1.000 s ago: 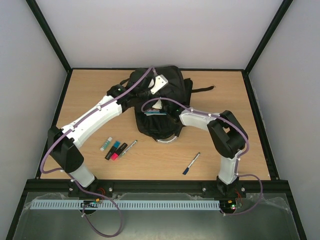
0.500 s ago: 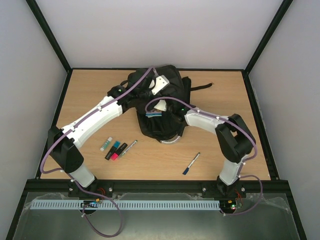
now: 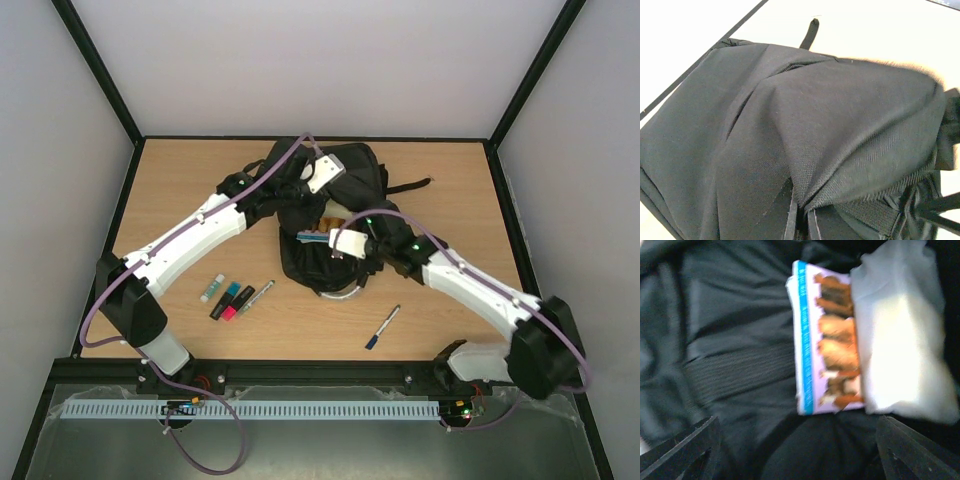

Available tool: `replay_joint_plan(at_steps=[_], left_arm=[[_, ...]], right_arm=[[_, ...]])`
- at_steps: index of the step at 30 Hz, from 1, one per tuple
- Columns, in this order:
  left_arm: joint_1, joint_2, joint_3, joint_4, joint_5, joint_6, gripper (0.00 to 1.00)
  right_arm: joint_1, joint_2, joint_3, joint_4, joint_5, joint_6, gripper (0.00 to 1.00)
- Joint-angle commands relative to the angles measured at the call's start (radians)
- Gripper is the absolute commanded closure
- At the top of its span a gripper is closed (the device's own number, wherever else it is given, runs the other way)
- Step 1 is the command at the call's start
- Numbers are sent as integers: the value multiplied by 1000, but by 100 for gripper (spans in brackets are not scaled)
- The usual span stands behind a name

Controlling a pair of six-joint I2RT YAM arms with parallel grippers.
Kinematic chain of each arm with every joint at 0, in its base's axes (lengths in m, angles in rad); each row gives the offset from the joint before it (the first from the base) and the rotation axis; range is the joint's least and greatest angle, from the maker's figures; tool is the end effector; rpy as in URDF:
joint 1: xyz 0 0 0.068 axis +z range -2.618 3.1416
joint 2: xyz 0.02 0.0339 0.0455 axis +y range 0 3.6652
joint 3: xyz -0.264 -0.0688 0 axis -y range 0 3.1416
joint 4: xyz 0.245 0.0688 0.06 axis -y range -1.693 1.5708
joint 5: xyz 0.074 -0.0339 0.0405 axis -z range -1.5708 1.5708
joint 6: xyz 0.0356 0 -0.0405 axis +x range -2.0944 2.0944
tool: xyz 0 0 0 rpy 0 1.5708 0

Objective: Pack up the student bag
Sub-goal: Adjust the student bag at the center of the board.

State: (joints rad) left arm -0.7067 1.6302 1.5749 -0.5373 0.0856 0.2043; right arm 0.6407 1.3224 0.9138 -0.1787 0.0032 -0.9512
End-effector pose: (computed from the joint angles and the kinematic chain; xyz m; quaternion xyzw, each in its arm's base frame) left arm 0.2828 -0.2454 0.3623 0.4060 0.7832 -0.1533 0.4453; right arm 0.2366 0.1762 0.2664 -0.6293 0.6172 -0.0744 0.4663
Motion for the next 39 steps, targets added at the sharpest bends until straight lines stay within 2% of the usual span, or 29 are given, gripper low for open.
replay_joint_plan(at_steps=[1, 10, 25, 27, 30, 39], left_arm=[[24, -43, 18, 89, -21, -21, 97], [23, -29, -95, 134, 32, -67, 96], [14, 58, -276, 223, 85, -138, 91], [7, 67, -287, 228, 84, -151, 83], [-12, 71, -282, 206, 37, -153, 60], [-43, -128, -331, 151, -6, -129, 23]], right_arm=[[-7, -172, -95, -208, -51, 69, 16], [-9, -384, -127, -451, -177, 184, 22], [-9, -482, -175, -547, -123, 274, 30], [-9, -483, -188, -557, -125, 273, 30], [-9, -480, -215, -567, -135, 272, 30], [-9, -442, -270, -535, -134, 309, 30]])
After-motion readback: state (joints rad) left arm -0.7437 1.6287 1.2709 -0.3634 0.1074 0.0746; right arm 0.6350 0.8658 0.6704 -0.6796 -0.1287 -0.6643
